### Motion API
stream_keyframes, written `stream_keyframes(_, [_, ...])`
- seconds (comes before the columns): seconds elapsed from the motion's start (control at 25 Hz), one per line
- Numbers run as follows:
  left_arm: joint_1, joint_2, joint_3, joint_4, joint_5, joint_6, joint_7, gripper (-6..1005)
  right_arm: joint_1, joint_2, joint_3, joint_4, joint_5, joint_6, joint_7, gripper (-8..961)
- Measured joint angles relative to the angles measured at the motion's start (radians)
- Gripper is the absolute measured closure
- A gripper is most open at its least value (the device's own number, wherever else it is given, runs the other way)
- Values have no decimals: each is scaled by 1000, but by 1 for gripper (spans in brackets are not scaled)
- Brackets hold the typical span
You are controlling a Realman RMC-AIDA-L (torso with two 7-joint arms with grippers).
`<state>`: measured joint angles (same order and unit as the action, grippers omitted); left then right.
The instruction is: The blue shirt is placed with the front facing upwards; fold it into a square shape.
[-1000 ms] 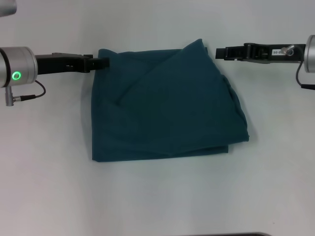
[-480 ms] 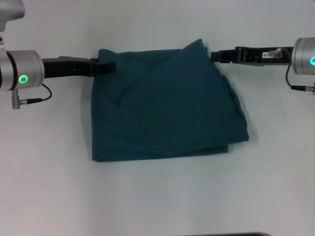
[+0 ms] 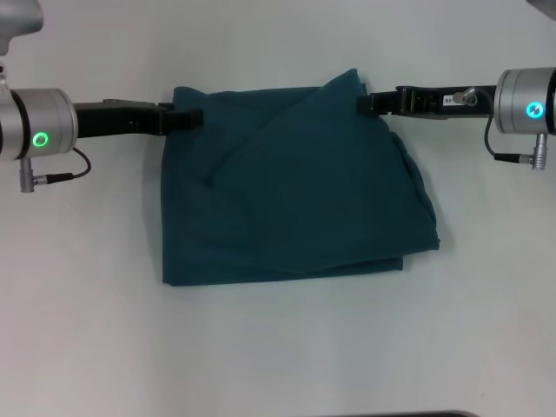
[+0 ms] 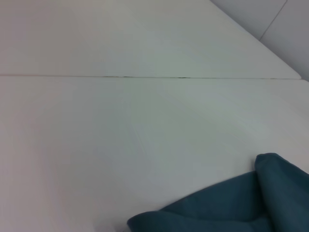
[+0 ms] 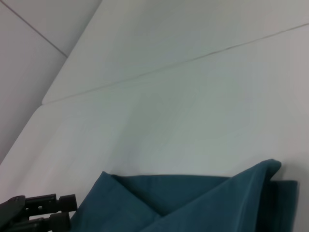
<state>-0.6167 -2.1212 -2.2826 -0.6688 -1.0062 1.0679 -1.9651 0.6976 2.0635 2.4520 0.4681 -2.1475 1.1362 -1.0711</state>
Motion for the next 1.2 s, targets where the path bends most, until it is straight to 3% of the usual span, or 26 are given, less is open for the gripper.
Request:
stream_keyframes(0.12, [1,2,0,0,0,0,1,448,0,0,-7,0,0,5,4,560])
stream_keyframes(0.64, [9,5,0,0,2,4,2,455,-9,-1,-18,6,2,36,-1,934])
stream_keyframes(1.2, [11,3,0,-3,2,9,-1,454,-150,-22,-6,68,92,150,-15,907])
